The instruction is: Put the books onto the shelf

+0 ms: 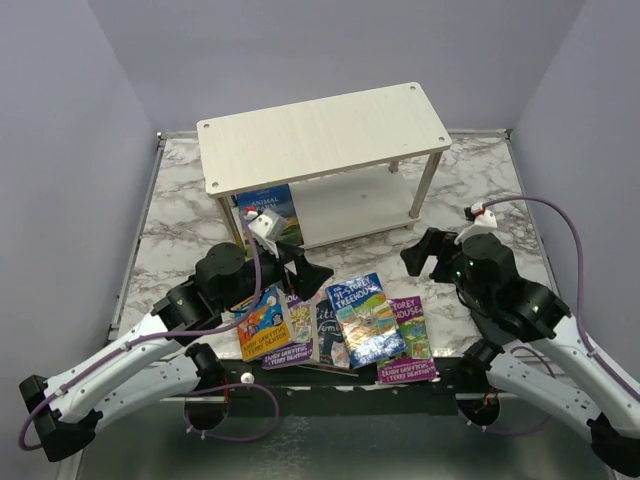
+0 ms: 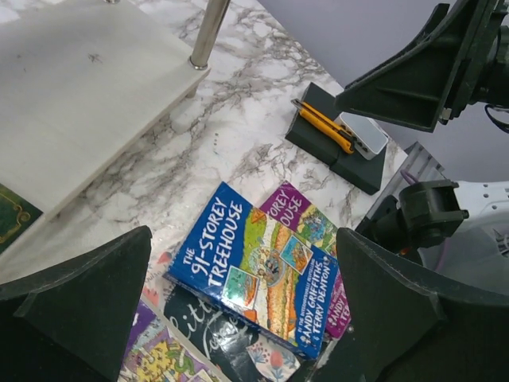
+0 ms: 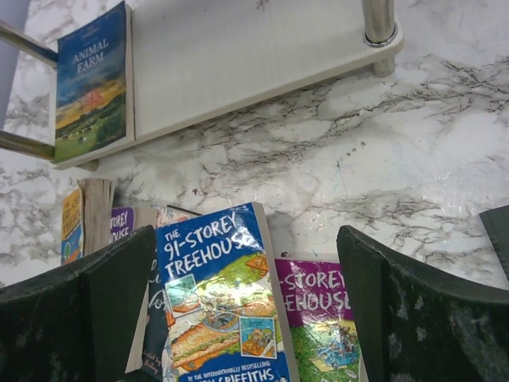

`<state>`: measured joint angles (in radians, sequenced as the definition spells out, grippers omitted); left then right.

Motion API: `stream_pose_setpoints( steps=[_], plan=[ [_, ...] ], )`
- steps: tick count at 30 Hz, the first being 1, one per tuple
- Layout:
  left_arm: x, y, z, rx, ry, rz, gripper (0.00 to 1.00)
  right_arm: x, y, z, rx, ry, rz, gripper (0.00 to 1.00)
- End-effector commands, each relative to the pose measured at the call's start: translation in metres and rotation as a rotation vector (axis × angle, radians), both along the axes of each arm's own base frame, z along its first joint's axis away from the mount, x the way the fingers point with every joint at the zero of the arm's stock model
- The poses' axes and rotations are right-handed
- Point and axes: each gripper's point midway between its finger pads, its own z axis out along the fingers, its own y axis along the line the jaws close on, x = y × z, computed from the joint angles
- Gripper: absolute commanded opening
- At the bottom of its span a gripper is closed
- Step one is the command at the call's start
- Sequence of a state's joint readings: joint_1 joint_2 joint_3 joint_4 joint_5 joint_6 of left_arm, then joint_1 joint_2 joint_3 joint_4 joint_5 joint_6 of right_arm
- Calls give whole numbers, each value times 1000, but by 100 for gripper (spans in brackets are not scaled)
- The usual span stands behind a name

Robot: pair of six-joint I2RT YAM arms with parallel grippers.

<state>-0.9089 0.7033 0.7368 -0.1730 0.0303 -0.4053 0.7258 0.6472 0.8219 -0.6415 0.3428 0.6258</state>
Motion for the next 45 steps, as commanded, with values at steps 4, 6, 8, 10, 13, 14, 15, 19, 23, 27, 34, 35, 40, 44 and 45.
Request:
stream_pose_setpoints(
  steps=[4,6,8,10,13,14,15,19,23,27,34,35,40,44,45],
  plan=[
    [-6,-1,-44,20,216,37,99,-5,7,-22,-117,112,70,100],
    [-6,-1,-52,30,253,48,99,-7,11,-29,-112,126,95,100],
    [-8,-1,-60,36,285,50,99,-8,15,-35,-104,149,104,100],
    [-10,0,-67,40,320,58,99,-11,21,-45,-98,184,126,99],
    [-13,1,-81,58,378,70,99,-14,30,-66,-96,251,150,98],
    [-14,1,-86,66,397,75,99,-15,31,-74,-97,273,149,98],
    [-16,1,-93,69,426,81,99,-17,33,-82,-96,301,150,97],
    [-21,2,-116,102,493,88,99,-22,44,-109,-79,371,184,96],
    [-22,2,-130,118,534,109,99,-24,57,-126,-59,411,226,96],
    [-28,-8,-137,145,561,89,99,-22,62,-141,-74,442,247,96],
    [-39,-24,-146,175,577,107,99,-24,70,-160,-60,474,292,97],
    [-42,-25,-150,183,581,112,99,-23,69,-163,-56,480,290,97],
    [-51,-32,-168,207,601,137,99,-23,71,-175,-7,506,316,97],
    [-51,-35,-181,222,615,154,99,-26,75,-181,36,513,352,96],
    [-50,-35,-185,228,618,158,99,-27,77,-181,49,510,363,96]
  ],
)
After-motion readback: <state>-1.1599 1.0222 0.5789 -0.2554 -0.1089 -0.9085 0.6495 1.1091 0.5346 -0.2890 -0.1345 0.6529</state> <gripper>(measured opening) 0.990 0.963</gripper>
